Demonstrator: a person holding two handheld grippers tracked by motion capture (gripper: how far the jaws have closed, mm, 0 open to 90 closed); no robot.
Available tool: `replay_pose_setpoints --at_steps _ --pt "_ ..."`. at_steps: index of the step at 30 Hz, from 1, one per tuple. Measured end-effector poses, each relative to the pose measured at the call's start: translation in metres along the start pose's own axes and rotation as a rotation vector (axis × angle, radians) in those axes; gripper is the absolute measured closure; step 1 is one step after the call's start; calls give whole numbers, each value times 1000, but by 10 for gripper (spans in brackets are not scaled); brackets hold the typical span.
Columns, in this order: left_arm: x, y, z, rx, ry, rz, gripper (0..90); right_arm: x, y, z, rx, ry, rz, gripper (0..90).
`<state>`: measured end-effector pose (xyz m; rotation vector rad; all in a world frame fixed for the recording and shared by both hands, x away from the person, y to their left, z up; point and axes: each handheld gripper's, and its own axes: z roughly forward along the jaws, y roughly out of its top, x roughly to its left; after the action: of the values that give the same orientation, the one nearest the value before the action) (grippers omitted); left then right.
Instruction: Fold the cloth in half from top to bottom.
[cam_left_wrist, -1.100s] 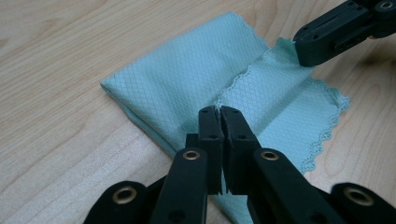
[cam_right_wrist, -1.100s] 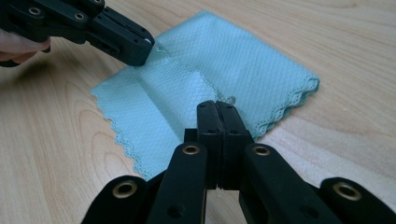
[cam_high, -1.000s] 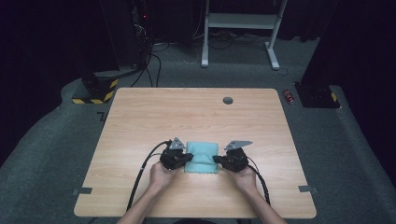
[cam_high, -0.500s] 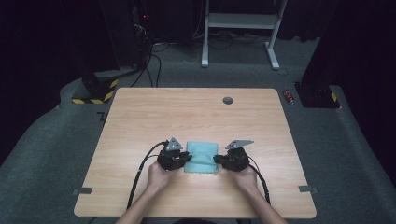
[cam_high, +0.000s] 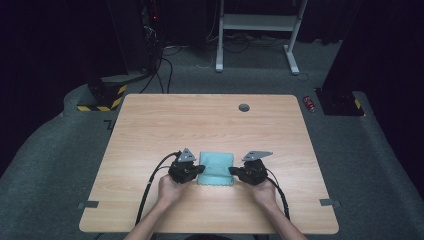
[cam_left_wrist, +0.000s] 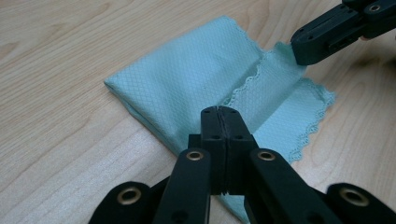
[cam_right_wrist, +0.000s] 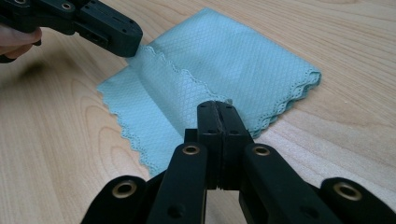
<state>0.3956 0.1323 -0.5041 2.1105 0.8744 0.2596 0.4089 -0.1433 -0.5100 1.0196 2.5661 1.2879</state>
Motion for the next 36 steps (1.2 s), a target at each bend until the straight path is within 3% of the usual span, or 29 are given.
replay_pose_setpoints --at_steps 4,19,28,32,34,36 --pt "-3 -2 -2 2 -26 -6 891 3 -2 -3 -5 9 -8 897" --pt "-12 -12 -4 37 -41 36 890 13 -16 -7 28 -7 -59 886" --pt "-13 -18 -4 52 -43 34 874 17 -22 -9 42 -5 -71 785" --pt "-14 -19 -5 58 -52 26 868 19 -21 -17 5 -1 -70 761" --pt "-15 -19 -7 58 -59 23 869 20 -17 -24 -46 -16 -75 769" --pt "-15 -18 -9 50 -67 24 861 20 -13 -27 -55 -30 -72 795"
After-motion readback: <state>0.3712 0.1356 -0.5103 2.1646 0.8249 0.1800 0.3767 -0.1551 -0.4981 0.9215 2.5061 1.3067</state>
